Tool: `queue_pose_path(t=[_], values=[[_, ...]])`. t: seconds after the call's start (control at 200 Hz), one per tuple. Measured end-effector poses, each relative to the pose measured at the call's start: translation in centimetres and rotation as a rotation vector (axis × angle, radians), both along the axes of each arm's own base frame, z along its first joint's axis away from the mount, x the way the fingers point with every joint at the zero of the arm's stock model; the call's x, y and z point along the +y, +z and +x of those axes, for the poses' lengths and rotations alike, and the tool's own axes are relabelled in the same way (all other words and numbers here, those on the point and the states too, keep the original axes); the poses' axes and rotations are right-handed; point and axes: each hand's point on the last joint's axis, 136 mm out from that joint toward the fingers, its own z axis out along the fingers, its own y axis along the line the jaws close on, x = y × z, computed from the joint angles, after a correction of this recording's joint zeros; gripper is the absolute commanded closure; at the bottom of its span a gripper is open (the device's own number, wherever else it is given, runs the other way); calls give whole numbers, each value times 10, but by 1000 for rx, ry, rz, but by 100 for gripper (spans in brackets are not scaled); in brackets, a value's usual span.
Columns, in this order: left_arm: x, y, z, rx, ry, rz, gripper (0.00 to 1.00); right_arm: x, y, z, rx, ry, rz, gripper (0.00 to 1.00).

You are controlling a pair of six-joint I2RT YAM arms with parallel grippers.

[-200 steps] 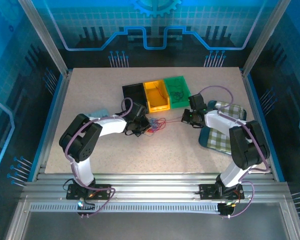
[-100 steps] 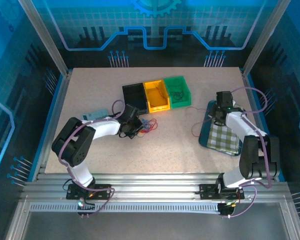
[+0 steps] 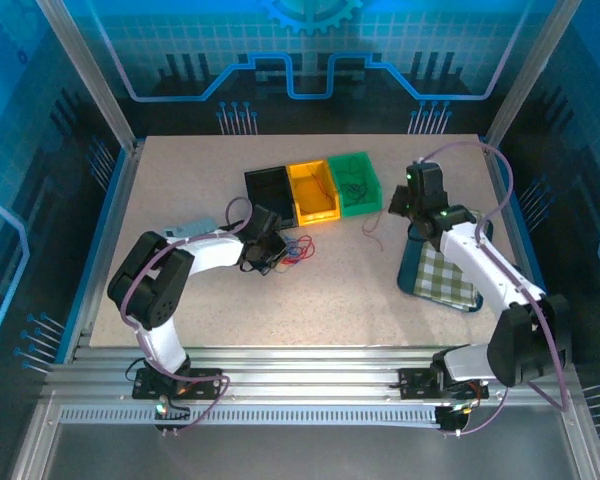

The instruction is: Untangle the cables

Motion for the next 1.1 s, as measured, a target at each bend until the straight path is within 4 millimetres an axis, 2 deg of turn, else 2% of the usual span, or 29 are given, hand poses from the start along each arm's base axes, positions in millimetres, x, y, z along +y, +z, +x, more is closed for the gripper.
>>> queue_pose_path(t=[0.105,0.185,0.28,0.345,0.56,0.696,0.946,1.101], values=[[0,0,0,1,-1,0,100,16,47,11,-109,45,11,100],[0,0,0,1,-1,0,100,27,71,16,-165,76,26,100],[0,0,0,1,-1,0,100,42,88,27,-202,117,53,100],[0,0,0,1,-1,0,100,55,92,37,-210,145,66,100],[0,0,0,1,-3,2,100,108,77,71,-171,252,94,100],[0,0,0,1,-7,5,100,133,63,91,-141,289,108,100],[0,0,0,-1,-23,13,100,153,46,132,-116,291,94,100],[0,1,-1,2,-33,21,100,158,22,151,-76,276,63,100]])
